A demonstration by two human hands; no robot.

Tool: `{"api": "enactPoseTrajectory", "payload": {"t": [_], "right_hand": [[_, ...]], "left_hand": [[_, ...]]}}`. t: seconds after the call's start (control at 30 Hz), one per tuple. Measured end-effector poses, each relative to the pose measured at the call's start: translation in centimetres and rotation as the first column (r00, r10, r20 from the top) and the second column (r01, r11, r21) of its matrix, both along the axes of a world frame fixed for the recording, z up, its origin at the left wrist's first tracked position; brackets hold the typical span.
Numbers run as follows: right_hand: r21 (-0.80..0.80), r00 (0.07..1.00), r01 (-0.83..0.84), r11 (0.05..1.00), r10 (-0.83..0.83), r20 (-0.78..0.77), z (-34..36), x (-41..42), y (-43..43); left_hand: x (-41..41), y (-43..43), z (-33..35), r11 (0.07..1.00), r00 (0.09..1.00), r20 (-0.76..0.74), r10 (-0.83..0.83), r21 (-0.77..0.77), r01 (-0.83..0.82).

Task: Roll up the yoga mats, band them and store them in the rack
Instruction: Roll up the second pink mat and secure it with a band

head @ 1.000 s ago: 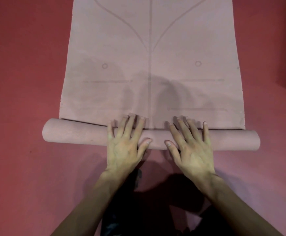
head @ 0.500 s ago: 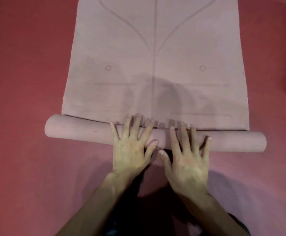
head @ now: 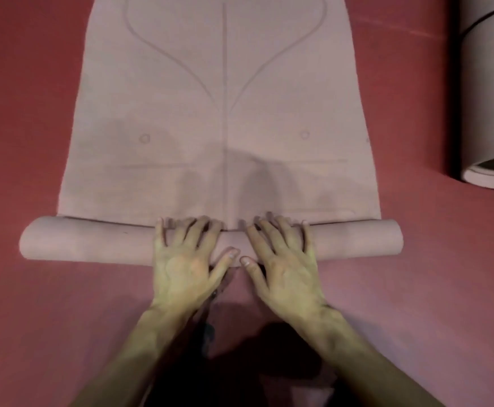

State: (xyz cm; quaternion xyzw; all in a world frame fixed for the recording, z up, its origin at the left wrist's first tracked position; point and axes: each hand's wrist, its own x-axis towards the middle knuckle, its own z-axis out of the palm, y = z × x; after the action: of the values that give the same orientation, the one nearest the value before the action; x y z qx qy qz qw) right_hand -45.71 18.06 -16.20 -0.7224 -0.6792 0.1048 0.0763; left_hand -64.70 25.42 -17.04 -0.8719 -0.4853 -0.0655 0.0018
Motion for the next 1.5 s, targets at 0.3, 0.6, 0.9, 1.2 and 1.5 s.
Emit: {"api": "enactPoseTrajectory", "payload": {"t": [0.3, 0.6, 0.9, 1.2, 1.5], "right_hand": [[-0.014, 0.999, -0.028, 1.0, 0.028, -0.018, 0.3, 0.9, 1.0], [-0.029, 0.999, -0.048, 0.998, 0.048, 0.003, 0.4, 1.5, 3.3], [-0.026, 0.996, -0.05, 0.998, 0.052, 0.073, -0.1, 1.7, 4.0], [-0.074, 0.995, -0.021, 0.997, 0.029, 0.098, -0.2, 1.5, 4.5], [-0.018, 0.995, 0.001, 1.0, 0.001, 0.096, -0.4, 1.1, 3.4]], "left_hand": [[0.6, 0.8, -0.5, 0.998, 0.998, 0.06, 0.016, 0.065, -0.02], [0.7, 1.5, 0.3, 0.997, 0.997, -0.006, 0.078, 0.0, -0.078], [-3.9, 3.5, 1.3, 0.985, 0.983, -0.064, 0.173, 0.007, -0.173], [-5.7, 5.0, 1.4, 0.962, 0.951, -0.142, 0.273, 0.058, -0.267], [-6.1, 4.8, 2.7, 0.902, 0.876, -0.231, 0.422, 0.016, -0.431]]}}
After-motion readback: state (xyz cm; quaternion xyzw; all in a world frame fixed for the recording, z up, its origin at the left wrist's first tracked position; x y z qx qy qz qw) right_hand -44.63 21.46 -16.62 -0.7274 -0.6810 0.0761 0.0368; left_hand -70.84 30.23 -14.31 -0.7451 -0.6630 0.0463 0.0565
